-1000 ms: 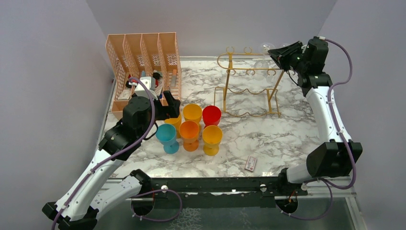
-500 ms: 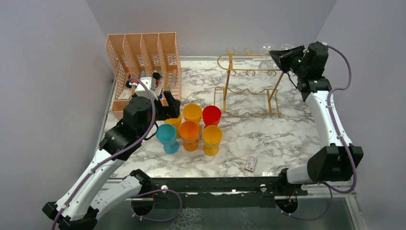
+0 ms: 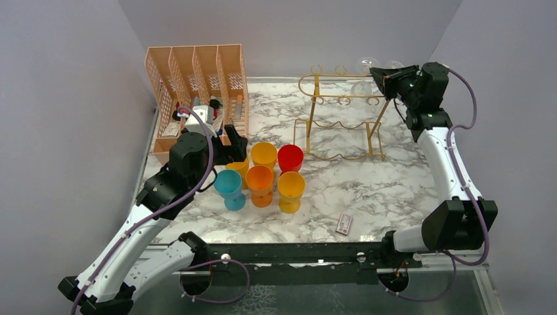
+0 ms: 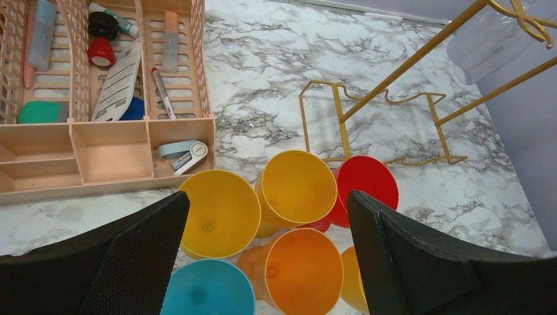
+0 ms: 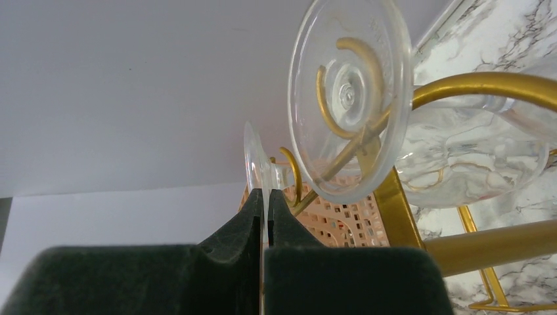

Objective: Take the wine glass off the wine glass rack
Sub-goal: Pick up the wine glass from the wine rack.

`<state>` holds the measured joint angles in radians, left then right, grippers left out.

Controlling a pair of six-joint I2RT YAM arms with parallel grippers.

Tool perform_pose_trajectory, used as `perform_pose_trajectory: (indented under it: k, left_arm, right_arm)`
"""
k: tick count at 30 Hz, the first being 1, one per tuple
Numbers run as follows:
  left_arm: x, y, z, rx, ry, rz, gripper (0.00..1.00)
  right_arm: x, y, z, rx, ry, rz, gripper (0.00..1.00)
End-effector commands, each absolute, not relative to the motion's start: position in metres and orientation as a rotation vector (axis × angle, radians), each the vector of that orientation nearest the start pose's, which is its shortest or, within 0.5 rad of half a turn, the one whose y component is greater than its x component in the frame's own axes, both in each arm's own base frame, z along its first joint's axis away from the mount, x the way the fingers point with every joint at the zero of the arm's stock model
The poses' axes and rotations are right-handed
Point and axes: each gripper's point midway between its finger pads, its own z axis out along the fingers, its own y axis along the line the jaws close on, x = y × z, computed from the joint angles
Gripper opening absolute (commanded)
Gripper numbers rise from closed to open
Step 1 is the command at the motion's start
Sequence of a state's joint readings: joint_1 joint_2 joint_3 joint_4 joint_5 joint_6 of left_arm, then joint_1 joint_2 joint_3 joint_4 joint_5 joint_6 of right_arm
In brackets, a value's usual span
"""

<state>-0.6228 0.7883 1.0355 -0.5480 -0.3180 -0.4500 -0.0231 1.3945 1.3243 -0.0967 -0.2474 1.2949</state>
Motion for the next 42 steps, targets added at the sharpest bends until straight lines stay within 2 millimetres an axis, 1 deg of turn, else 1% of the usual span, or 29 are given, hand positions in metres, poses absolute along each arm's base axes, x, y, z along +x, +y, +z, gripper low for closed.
perform_pose_trajectory:
  k: [1, 5, 12, 16, 24, 31, 33, 36, 39, 42]
  left_arm:
    - [0.251, -0.135, 0.317, -0.069, 1.852, -0.479, 0.96]
    - [0.251, -0.137, 0.316, -0.068, 1.856, -0.481, 0.96]
    - [0.251, -0.137, 0.318, -0.067, 1.852, -0.484, 0.96]
    - [0.251, -0.137, 0.317, -0.065, 1.854, -0.484, 0.96]
    - [0.252, -0.138, 0.317, -0.066, 1.855, -0.482, 0.96]
    - [0.252, -0.138, 0.314, -0.06, 1.861, -0.476, 0.96]
    - [0.252, -0.138, 0.315, -0.057, 1.858, -0.478, 0.96]
    - [0.251, -0.137, 0.315, -0.055, 1.856, -0.479, 0.96]
    - [0.251, -0.138, 0.316, -0.049, 1.855, -0.482, 0.96]
    - [0.251, -0.14, 0.317, -0.041, 1.853, -0.49, 0.96]
  right_arm:
    - [0.446, 0.068, 0.414, 0.932, 1.435, 1.183, 0.01]
    - [0.448, 0.068, 0.418, 0.935, 1.417, 1.196, 0.01]
    - [0.459, 0.067, 0.416, 0.947, 1.416, 1.19, 0.01]
    - [0.466, 0.069, 0.419, 0.924, 1.421, 1.203, 0.01]
    - [0.468, 0.068, 0.43, 0.921, 1.379, 1.219, 0.01]
    - [0.473, 0.072, 0.433, 0.902, 1.385, 1.245, 0.01]
    - [0.474, 0.074, 0.438, 0.866, 1.387, 1.243, 0.01]
    - [0.471, 0.082, 0.451, 0.768, 1.388, 1.264, 0.01]
    - [0.464, 0.095, 0.465, 0.633, 1.386, 1.313, 0.01]
    - [0.455, 0.107, 0.475, 0.503, 1.385, 1.343, 0.01]
